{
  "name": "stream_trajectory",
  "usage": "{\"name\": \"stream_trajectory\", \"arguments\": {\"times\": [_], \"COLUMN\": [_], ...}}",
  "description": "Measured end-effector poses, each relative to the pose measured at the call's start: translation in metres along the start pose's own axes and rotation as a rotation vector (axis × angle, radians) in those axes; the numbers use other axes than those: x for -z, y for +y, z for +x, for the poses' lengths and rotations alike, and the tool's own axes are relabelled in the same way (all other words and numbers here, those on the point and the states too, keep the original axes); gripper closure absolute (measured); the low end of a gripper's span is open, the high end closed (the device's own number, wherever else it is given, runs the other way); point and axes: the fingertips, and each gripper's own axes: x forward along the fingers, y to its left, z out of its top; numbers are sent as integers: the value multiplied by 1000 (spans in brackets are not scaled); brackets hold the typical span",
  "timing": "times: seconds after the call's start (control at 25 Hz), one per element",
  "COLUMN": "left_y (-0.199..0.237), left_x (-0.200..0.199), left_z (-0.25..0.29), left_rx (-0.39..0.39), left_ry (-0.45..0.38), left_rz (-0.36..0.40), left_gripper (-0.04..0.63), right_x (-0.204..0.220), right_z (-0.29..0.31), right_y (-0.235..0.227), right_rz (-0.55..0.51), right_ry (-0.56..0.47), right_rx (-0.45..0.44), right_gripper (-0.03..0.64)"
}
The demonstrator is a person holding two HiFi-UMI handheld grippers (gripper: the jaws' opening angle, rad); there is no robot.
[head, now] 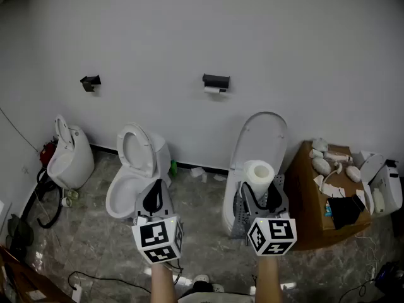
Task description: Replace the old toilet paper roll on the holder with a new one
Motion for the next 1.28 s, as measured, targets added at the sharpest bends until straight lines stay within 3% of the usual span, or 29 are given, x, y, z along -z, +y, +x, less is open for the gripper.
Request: {"name": "stream_trajectory", "arguments": {"times": [1.0, 1.04, 1.12, 1.28], "left_y": [31, 32, 34, 42], "left_x": [6, 6, 6, 11], "left_z": [16, 18, 22, 27], "left_rx": [-6, 3, 30, 43], "left_ry": [-19, -22, -26, -19], "left_rz": [-12, -11, -9, 2], "left_gripper": [581, 547, 408, 387], "right_x": [13, 13, 14, 17], "right_z": [24, 27, 30, 37], "right_y": [21, 23, 27, 34], "right_rz": [22, 23, 24, 22], "right_ry": [8, 8, 8, 3], "right_rx": [9, 10, 12, 14], "right_gripper": [337, 337, 337, 337]}}
